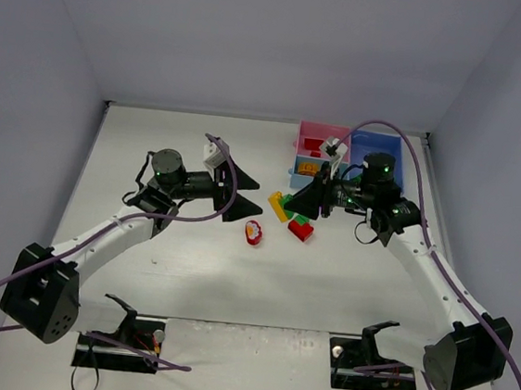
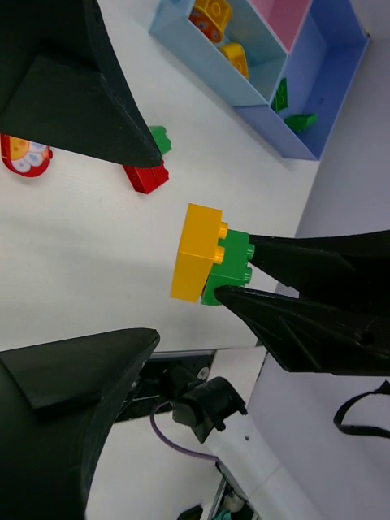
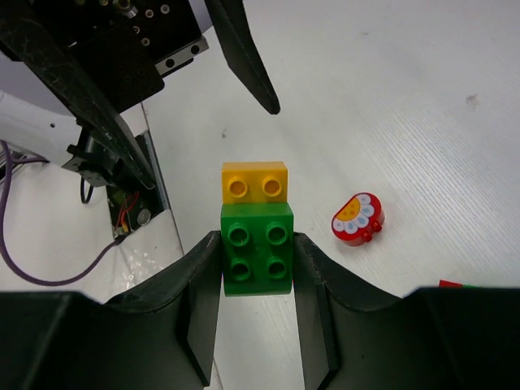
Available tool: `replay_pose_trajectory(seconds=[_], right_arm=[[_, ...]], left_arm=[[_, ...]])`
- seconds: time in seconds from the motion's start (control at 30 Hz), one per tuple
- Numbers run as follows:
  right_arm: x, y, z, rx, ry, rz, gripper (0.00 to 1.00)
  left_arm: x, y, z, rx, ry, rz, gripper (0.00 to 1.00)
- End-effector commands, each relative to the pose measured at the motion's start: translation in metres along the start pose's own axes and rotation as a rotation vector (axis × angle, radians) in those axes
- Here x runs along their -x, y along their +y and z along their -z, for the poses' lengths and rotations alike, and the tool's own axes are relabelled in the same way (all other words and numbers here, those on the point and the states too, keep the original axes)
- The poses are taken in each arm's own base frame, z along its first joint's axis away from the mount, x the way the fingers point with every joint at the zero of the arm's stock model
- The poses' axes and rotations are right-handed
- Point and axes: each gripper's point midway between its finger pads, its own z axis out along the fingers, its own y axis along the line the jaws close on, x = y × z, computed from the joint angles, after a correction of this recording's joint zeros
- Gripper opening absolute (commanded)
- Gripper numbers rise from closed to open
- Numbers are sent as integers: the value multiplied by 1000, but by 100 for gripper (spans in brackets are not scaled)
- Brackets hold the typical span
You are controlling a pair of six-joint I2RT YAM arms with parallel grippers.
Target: Sort the legos into containers by color
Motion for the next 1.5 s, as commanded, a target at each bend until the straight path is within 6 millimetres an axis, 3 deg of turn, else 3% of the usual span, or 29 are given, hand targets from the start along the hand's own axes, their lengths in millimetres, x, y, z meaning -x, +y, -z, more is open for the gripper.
replay_pose_trajectory(seconds=[0.0, 0.27, 0.5, 0.63, 0.77, 1.03, 1.23, 1.47], right_arm=[[31, 29, 7, 112, -66, 150, 0], [33, 46, -3, 188, -46, 184, 0], [33, 49, -9, 212, -37, 194, 0], [33, 47, -10, 209, -35, 196, 0], [33, 47, -9, 204, -38, 207, 0], [33, 40, -8, 167, -47, 240, 0], [34, 30, -2, 111, -64, 261, 0], [54, 5, 19, -23, -125, 311, 0]], left_arm=[[37, -32, -1, -147, -53, -128, 73], [36, -40, -11, -194, -11, -153, 68], [35, -41, -19, -217, -1, -148, 66], [32, -38, -22, -219, 8, -132, 60], [28, -36, -23, -218, 17, -111, 47], [21, -34, -24, -235, 38, -78, 0], [10, -30, -25, -238, 58, -34, 0], [-15, -22, -20, -234, 97, 32, 0]])
